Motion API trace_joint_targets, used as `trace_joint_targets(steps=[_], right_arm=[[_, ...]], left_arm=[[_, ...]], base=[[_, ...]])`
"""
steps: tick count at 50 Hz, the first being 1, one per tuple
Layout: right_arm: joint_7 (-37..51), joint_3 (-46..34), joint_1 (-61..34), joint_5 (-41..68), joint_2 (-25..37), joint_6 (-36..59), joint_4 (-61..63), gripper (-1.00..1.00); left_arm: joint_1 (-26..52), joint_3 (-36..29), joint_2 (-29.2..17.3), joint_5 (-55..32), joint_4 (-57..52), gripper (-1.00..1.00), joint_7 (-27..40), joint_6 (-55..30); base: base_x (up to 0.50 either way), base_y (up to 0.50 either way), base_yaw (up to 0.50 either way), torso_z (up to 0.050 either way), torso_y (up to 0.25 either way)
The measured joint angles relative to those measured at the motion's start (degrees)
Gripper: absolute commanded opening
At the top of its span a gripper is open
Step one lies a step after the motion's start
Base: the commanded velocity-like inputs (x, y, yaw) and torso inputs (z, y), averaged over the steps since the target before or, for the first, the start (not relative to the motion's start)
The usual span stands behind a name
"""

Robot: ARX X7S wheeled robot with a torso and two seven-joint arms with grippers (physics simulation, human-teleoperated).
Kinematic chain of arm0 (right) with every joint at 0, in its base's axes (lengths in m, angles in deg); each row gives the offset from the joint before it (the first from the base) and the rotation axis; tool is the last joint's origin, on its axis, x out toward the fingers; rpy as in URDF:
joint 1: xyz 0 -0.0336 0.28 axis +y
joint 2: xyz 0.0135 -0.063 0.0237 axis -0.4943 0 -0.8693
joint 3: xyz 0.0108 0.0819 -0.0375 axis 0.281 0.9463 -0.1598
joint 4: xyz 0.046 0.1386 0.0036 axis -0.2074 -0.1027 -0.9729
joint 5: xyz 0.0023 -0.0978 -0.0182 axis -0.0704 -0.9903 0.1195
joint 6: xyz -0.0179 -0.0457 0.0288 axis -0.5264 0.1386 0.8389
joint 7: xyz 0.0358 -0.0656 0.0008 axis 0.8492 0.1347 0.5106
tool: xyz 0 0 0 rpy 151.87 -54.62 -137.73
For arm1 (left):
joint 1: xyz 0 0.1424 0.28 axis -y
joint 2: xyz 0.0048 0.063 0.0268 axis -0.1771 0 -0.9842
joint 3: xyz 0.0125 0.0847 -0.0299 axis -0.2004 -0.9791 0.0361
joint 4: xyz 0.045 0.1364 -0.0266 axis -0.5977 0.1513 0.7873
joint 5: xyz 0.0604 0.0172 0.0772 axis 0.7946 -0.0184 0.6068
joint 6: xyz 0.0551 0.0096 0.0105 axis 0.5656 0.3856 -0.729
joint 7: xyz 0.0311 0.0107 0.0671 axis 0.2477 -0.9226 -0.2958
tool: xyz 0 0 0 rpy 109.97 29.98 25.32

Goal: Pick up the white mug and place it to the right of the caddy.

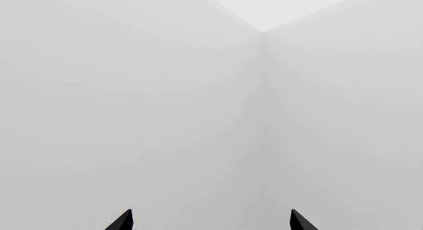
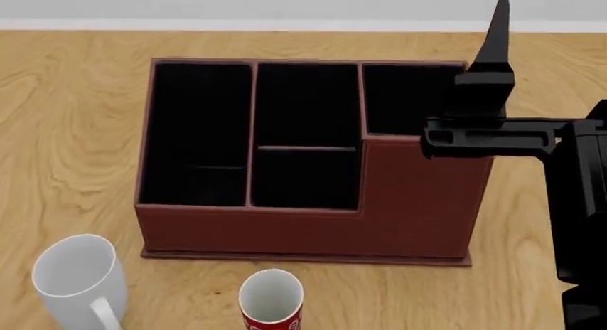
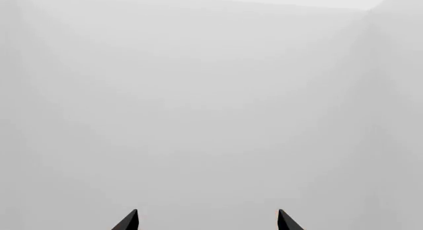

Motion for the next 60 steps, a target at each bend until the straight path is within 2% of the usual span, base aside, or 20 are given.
trace_joint_targets(steps=[37,60], right_arm=[[0.88,0.79,0.41,1.9,0.35,0.73,1.2,1.0],[1.53,1.37,0.15,3.4,0.7,2.11,2.34,1.0]], left_arm=[[-0.35,0.71,1.36,0.61,0.65,1.0,-1.31,1.93],[-0.02,0.94,1.94,0.65,0.5,1.0,-2.52,2.11]], base=[[0.24,0.0,0.0,0.0,0.0],[0.0,0.0,0.0,0.0,-0.015]])
